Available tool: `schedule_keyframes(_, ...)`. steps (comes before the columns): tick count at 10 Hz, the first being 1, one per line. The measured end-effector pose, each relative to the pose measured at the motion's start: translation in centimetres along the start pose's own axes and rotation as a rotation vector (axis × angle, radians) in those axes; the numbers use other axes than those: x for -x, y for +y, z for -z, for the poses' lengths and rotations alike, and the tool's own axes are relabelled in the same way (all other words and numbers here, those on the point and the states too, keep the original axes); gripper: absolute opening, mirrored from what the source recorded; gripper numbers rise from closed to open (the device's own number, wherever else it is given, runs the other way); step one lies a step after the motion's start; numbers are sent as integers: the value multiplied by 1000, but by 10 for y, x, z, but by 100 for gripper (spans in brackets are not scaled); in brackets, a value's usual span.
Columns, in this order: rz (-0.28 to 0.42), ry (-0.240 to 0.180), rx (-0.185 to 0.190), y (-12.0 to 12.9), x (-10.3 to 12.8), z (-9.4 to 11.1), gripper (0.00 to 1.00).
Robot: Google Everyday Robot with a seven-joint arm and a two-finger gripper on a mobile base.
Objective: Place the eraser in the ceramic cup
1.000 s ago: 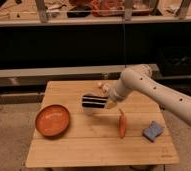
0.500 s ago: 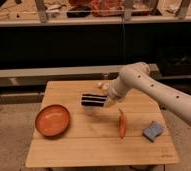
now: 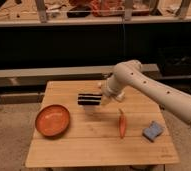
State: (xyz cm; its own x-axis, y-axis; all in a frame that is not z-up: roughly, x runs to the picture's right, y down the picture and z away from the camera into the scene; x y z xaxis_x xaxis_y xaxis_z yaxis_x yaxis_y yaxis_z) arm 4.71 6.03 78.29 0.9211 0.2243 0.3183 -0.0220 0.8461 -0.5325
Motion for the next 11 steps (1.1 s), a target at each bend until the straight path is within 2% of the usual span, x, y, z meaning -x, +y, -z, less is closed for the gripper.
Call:
schedule_keyframes(4, 26, -6, 15, -9, 21, -4, 0)
schedule_keyframes(8, 27, 0, 26, -20, 25, -8, 0)
schedule_keyframes(11, 22, 12, 32, -28, 32, -10, 8)
